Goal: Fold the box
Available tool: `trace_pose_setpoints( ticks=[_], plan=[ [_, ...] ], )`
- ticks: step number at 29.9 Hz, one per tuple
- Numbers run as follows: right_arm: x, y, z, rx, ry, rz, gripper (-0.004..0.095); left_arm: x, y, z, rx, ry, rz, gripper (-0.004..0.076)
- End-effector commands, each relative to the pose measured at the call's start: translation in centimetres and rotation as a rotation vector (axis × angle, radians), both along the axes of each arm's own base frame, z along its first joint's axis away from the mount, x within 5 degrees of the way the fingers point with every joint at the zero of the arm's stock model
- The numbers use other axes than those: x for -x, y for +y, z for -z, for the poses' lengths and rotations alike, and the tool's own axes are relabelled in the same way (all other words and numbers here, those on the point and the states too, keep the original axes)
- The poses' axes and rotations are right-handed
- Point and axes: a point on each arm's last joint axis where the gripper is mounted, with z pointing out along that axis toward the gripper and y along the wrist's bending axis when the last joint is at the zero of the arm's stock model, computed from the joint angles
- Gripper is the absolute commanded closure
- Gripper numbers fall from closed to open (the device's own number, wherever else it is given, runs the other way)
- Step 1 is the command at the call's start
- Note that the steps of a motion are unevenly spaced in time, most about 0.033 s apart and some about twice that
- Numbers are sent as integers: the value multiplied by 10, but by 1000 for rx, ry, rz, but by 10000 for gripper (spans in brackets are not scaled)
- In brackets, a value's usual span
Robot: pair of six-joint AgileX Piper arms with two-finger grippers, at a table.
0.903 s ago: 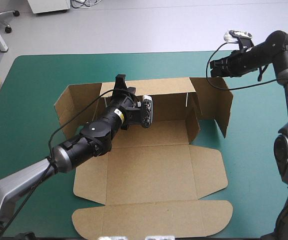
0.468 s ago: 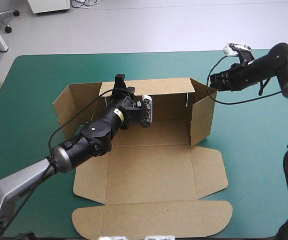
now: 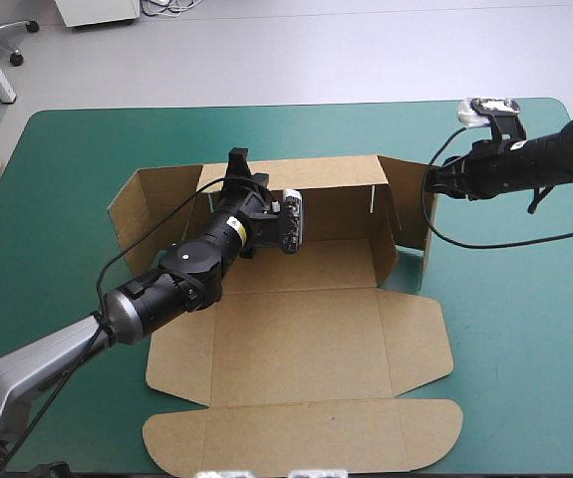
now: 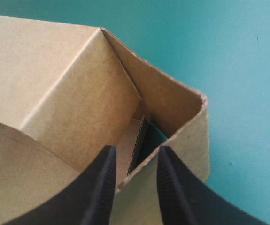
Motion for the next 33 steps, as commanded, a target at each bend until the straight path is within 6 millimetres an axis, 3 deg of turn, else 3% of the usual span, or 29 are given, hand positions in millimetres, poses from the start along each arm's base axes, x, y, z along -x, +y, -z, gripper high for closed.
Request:
trace_pose_setpoints(
  ticks=[1,4,6,14,19,23,33],
  plan=[
    [13,3,-10,-38,-94,-7,639,5,3,-23,48,-61,-3,738],
    [26,6,-4,-56,-92,-32,640,5,4,-23,54,-59,-10,738],
    [38,6,-10,-51,-134,-28,640,5,4,-23,54,-59,-10,738],
    [90,6,-56,-30,-331,16,640,5,4,-24,39,-75,-4,738],
    [100,4,-77,-17,-389,56,639,5,4,-24,38,-78,-3,738],
    [90,-1,-87,-8,-410,119,640,5,3,-24,38,-78,3,738],
    [9,-15,-81,51,-315,214,640,5,2,-26,6,-113,30,738]
  ],
)
